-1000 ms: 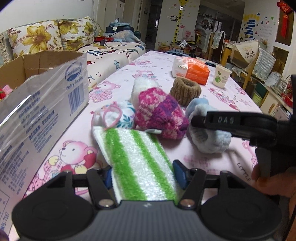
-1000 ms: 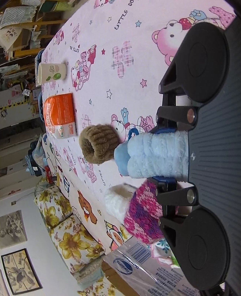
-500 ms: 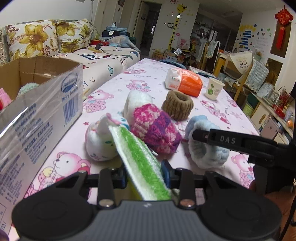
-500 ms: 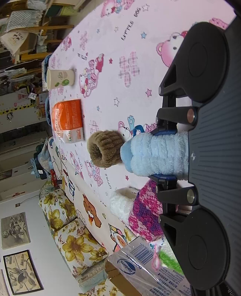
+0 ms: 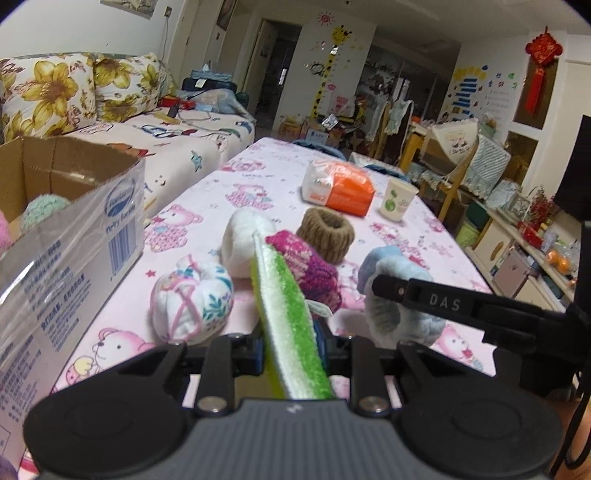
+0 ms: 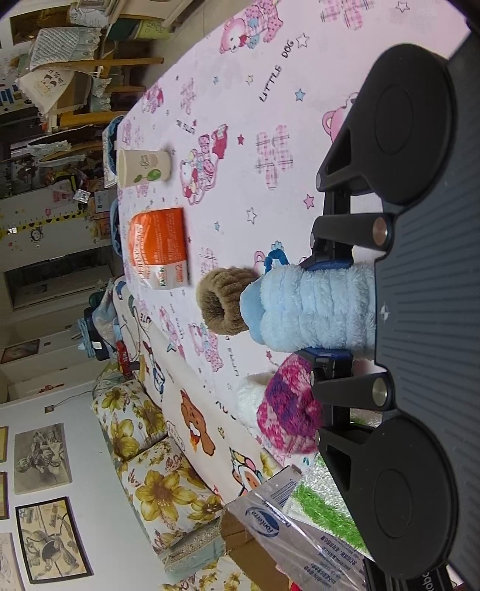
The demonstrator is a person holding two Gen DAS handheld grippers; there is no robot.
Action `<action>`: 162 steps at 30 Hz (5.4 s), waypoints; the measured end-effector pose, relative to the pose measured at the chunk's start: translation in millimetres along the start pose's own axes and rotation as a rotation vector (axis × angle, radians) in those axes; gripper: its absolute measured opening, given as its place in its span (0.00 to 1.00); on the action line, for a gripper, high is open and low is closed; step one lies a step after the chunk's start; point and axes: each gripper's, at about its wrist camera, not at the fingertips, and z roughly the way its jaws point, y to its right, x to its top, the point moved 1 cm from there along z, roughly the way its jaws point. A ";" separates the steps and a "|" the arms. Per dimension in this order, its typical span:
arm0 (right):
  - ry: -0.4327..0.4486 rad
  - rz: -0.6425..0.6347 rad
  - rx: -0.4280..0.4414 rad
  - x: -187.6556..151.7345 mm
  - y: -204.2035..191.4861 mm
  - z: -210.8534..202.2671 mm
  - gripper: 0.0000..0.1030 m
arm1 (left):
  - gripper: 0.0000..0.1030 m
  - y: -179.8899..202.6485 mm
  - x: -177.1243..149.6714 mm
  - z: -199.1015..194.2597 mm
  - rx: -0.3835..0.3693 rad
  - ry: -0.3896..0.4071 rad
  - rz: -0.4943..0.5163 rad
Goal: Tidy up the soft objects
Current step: 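Carry cloth and slipper over the cardboard box and open both tools, then move both tools back from the box to the remaining items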
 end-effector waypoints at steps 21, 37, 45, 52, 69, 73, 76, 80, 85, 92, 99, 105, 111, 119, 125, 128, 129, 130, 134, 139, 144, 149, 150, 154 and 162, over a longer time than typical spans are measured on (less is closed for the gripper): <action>0.064 0.025 0.001 -3.7 -8.4 -33.0 0.45 | 0.18 -21.6 24.2 -26.4 -0.073 0.113 -0.086; 0.096 0.009 0.157 22.1 -50.3 -39.5 0.45 | 0.18 -59.9 52.0 -61.2 0.009 0.294 -0.176; 0.085 -0.009 0.300 42.4 -87.7 -20.7 0.45 | 0.18 -101.2 66.2 -77.7 0.121 0.388 -0.297; 0.051 -0.045 0.417 50.9 -126.6 -0.7 0.45 | 0.18 -149.8 72.4 -88.5 0.254 0.440 -0.424; -0.065 -0.051 0.449 31.1 -165.2 32.8 0.99 | 0.25 -210.0 66.6 -96.7 0.473 0.365 -0.555; -0.018 -0.044 0.426 38.4 -151.1 15.1 0.98 | 0.55 -206.1 67.8 -95.6 0.489 0.357 -0.531; 0.024 -0.045 0.394 40.7 -133.9 0.1 0.98 | 0.63 -196.2 69.4 -93.5 0.498 0.358 -0.473; 0.058 -0.057 0.345 39.2 -113.9 -17.8 1.00 | 0.74 -180.1 70.9 -92.7 0.499 0.374 -0.402; 0.079 -0.084 0.289 31.9 -89.6 -37.1 1.00 | 0.83 -157.6 72.1 -88.7 0.495 0.381 -0.289; 0.095 -0.096 0.221 19.2 -65.2 -53.3 1.00 | 0.93 -128.3 71.4 -82.2 0.472 0.378 -0.167; 0.086 -0.077 0.181 17.0 -53.0 -55.8 1.00 | 0.93 -100.6 66.9 -73.4 0.439 0.374 -0.081; 0.091 -0.066 0.132 10.1 -42.1 -63.4 1.00 | 0.99 -79.0 62.1 -66.2 0.410 0.371 -0.016; 0.108 -0.058 0.114 10.2 -36.7 -66.0 1.00 | 0.99 -61.7 55.8 -57.0 0.388 0.347 0.035; 0.127 -0.026 0.085 8.4 -30.2 -64.8 1.00 | 0.99 -44.8 49.4 -43.7 0.376 0.319 0.097; 0.136 -0.002 0.061 7.2 -24.3 -66.3 1.00 | 0.99 -33.2 42.9 -33.9 0.370 0.299 0.147; 0.139 0.013 0.048 7.2 -20.2 -66.4 1.00 | 0.99 -27.3 39.5 -29.9 0.366 0.288 0.163; 0.140 0.018 0.045 7.1 -18.5 -66.5 1.00 | 0.99 -25.4 38.4 -28.6 0.366 0.286 0.170; 0.141 0.023 0.042 7.0 -17.5 -66.2 1.00 | 0.99 -22.9 37.1 -26.9 0.366 0.284 0.178; 0.143 0.033 0.024 7.0 -13.4 -63.7 1.00 | 0.99 -15.9 33.0 -21.3 0.358 0.273 0.207; 0.139 0.058 0.002 6.4 -6.7 -59.3 1.00 | 0.99 -7.8 26.2 -14.0 0.341 0.255 0.237; 0.136 0.074 -0.027 6.7 -4.1 -54.6 1.00 | 0.99 -1.4 21.9 -5.3 0.318 0.226 0.268; 0.124 0.103 -0.055 7.6 0.7 -49.5 1.00 | 0.99 -2.8 15.0 4.2 0.248 0.171 0.260; 0.122 0.108 -0.059 7.8 2.1 -48.7 1.00 | 0.99 -3.6 13.6 6.7 0.239 0.161 0.259; 0.107 0.122 -0.071 6.8 5.9 -41.8 1.00 | 0.99 -5.6 9.4 22.4 0.192 0.107 0.237; 0.071 0.147 -0.086 7.5 13.0 -25.1 1.00 | 0.99 1.3 6.3 54.6 0.091 0.045 0.175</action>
